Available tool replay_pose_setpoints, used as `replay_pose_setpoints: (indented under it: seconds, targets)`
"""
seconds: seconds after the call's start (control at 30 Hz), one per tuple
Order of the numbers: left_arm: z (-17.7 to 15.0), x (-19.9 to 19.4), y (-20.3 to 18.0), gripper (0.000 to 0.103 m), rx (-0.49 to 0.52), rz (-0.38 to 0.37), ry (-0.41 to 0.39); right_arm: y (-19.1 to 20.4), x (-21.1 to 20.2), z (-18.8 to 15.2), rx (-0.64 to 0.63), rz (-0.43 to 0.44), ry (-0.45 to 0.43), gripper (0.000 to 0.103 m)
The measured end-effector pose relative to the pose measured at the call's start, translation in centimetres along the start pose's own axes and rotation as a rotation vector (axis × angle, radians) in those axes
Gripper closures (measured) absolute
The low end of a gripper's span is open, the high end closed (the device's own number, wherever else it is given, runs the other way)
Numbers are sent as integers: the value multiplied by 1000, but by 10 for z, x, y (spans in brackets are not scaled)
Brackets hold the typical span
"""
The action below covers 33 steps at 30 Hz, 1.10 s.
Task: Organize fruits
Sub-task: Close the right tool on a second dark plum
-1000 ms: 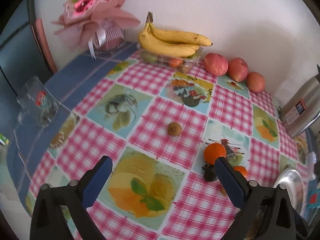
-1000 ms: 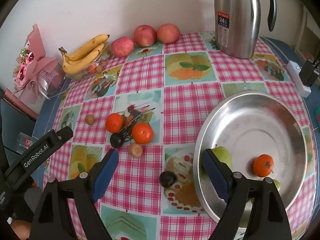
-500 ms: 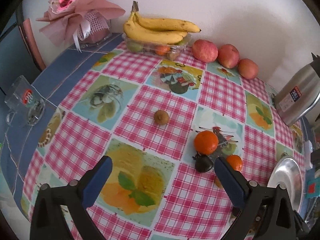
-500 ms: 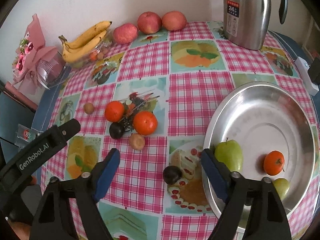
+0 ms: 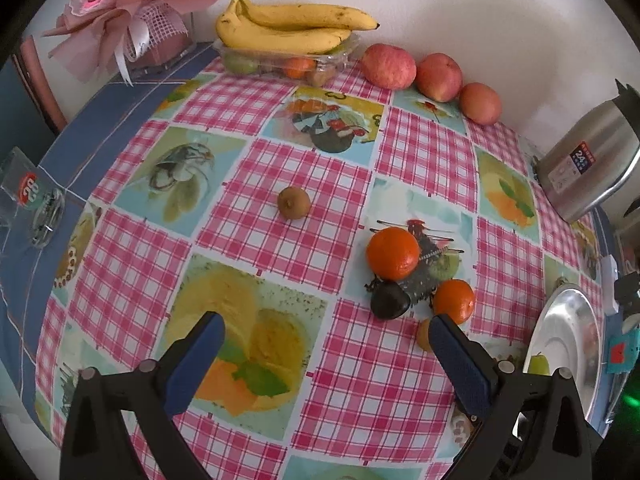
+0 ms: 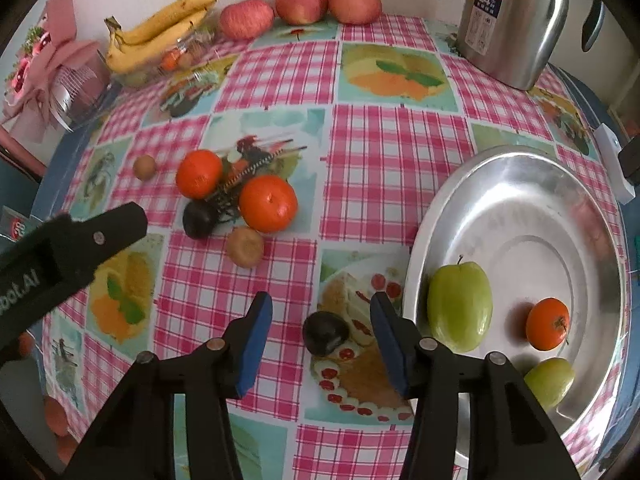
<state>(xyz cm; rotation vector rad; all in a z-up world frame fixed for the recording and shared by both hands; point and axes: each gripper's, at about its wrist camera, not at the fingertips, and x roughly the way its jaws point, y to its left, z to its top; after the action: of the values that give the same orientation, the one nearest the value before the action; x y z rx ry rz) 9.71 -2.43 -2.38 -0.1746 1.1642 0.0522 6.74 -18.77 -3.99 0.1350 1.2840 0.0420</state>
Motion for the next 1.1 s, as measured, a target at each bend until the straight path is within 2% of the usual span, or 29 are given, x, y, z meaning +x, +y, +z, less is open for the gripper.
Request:
replay_pose_setpoints:
  seconds: [0.27, 0.33, 0.63, 0.97, 1.1]
  targets:
    - [-3, 12, -2, 0, -13, -26, 58, 8, 10, -4, -51, -32, 30, 56]
    - [-4, 15, -2, 0, -16, -33, 71, 8, 13, -5, -56, -33, 40, 61]
    - [-4, 17, -4, 0, -11, -32, 76, 8, 14, -8, -72, -59, 43, 73]
    - [-3, 18, -5, 0, -13, -34, 78, 9, 15, -6, -87, -48, 47, 77]
    - [-2, 17, -3, 0, -28, -41, 73, 8, 7, -5, -73, -17, 30, 77]
